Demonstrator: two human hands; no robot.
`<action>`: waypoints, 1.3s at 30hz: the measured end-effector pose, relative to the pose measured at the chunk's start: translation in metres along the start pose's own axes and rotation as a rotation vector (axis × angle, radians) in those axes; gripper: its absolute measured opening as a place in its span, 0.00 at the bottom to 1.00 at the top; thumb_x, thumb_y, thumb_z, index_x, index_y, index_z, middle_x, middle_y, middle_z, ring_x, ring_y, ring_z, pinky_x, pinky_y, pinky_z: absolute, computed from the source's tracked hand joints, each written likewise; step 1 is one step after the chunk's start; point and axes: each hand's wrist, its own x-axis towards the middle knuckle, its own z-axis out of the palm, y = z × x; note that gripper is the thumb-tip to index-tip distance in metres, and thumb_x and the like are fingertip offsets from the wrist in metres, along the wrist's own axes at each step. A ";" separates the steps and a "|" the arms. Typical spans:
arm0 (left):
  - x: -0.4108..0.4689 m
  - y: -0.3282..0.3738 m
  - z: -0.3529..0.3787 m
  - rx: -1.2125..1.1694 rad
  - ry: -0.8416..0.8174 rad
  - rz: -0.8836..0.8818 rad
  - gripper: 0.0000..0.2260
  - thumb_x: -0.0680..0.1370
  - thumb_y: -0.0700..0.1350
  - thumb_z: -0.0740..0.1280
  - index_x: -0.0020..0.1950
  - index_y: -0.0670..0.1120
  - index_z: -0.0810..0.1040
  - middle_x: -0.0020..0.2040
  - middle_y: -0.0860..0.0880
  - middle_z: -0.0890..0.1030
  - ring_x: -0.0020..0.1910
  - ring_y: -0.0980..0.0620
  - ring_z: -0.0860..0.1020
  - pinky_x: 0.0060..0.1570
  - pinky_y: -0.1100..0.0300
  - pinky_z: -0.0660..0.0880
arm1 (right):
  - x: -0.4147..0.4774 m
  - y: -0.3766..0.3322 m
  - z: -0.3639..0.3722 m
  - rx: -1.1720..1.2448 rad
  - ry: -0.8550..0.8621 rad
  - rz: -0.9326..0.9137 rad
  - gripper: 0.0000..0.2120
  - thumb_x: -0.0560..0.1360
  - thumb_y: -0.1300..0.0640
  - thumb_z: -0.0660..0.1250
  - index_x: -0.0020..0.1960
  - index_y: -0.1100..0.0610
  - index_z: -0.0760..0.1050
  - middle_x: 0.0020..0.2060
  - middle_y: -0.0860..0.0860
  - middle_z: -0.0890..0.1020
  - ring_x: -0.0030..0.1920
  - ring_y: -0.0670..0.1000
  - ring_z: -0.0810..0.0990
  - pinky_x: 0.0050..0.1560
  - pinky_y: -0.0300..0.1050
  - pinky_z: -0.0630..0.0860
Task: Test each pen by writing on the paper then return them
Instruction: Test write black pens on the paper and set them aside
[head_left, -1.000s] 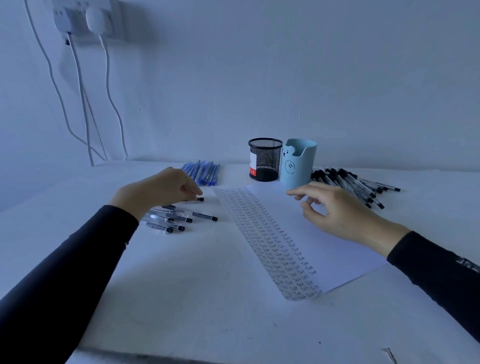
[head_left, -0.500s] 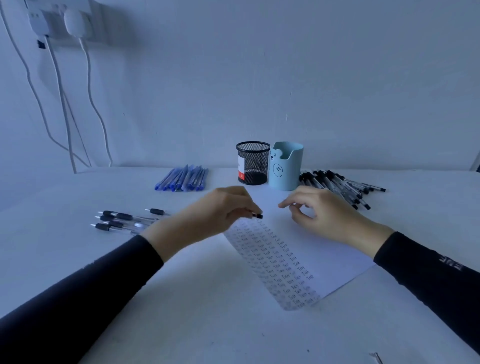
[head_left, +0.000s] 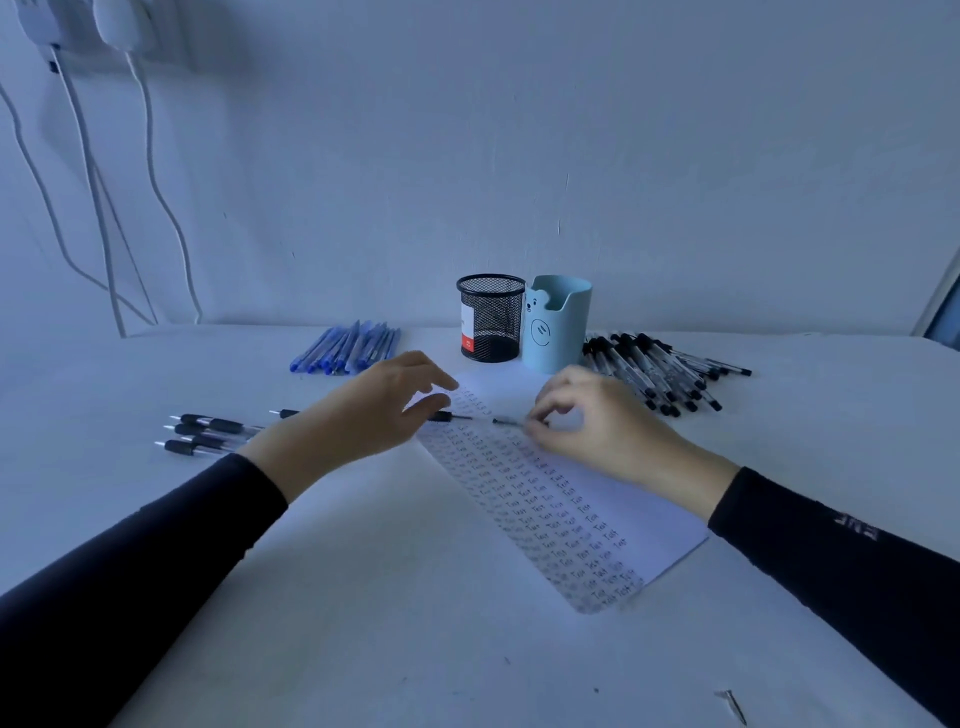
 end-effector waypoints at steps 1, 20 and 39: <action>0.000 0.000 0.000 -0.009 -0.023 -0.023 0.10 0.80 0.49 0.64 0.58 0.49 0.81 0.53 0.53 0.78 0.50 0.56 0.77 0.54 0.58 0.76 | 0.002 0.001 -0.005 0.161 0.037 0.098 0.06 0.74 0.51 0.73 0.45 0.54 0.83 0.44 0.46 0.81 0.43 0.47 0.78 0.45 0.43 0.74; -0.004 -0.007 -0.001 -0.096 -0.303 -0.186 0.38 0.60 0.80 0.62 0.66 0.63 0.74 0.66 0.63 0.71 0.64 0.59 0.71 0.65 0.59 0.66 | 0.007 -0.015 -0.058 1.457 0.088 0.626 0.29 0.73 0.36 0.54 0.36 0.58 0.81 0.18 0.44 0.53 0.17 0.45 0.51 0.24 0.33 0.47; -0.004 0.000 0.001 -0.042 -0.266 -0.181 0.39 0.60 0.79 0.61 0.65 0.61 0.75 0.64 0.60 0.73 0.63 0.58 0.72 0.66 0.55 0.69 | -0.026 -0.019 -0.028 0.961 -0.406 0.406 0.13 0.81 0.63 0.57 0.61 0.62 0.77 0.46 0.58 0.84 0.41 0.50 0.81 0.38 0.40 0.78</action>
